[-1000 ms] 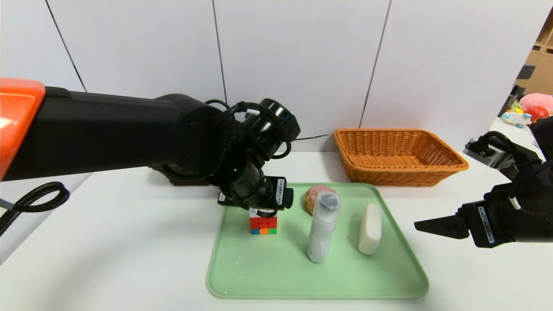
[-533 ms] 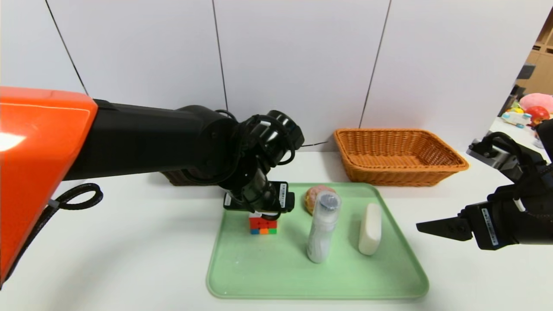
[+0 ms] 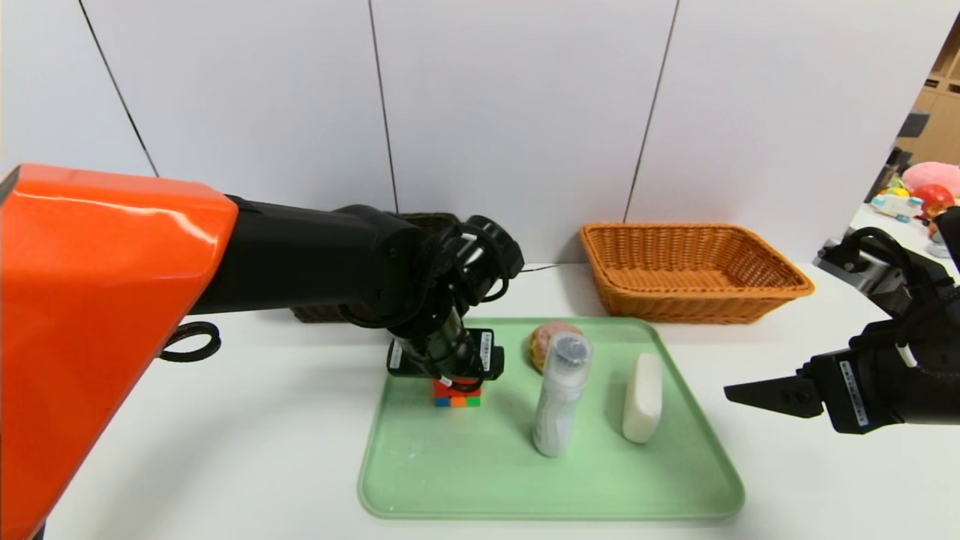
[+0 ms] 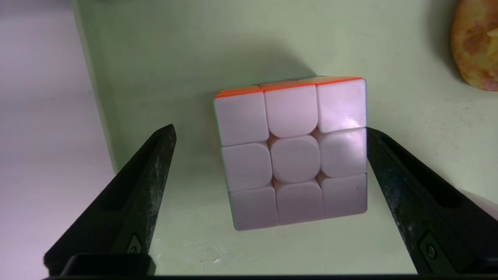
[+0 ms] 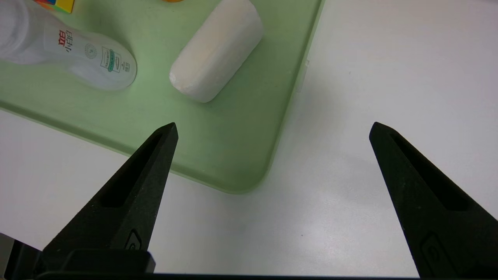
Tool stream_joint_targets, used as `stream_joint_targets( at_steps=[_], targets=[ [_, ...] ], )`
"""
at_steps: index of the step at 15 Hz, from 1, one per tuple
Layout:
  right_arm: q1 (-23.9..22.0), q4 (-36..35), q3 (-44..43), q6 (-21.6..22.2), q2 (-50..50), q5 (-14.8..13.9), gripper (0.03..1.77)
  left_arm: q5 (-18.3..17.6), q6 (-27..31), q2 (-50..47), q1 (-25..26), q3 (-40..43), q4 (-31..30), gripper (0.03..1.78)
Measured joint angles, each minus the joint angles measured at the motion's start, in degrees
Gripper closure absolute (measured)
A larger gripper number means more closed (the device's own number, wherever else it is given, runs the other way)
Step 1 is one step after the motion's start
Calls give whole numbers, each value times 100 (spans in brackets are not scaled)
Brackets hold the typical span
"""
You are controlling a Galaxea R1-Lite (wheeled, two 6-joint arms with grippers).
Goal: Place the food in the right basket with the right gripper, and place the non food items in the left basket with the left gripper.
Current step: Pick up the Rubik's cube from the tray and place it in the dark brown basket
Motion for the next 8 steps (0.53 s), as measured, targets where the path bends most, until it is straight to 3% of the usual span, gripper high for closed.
stream_joint_targets(
  at_steps=[2, 6, 8],
  targets=[
    [-1, -1, 17, 0, -11, 5, 10, -7, 2, 30, -9, -22, -2, 12],
    [2, -12, 33, -6, -22, 9, 10, -11, 57, 107, -6, -38, -5, 76],
    [0, -12, 34, -6, -27, 11, 10, -9, 74, 135, -11, -46, -9, 82]
  ],
)
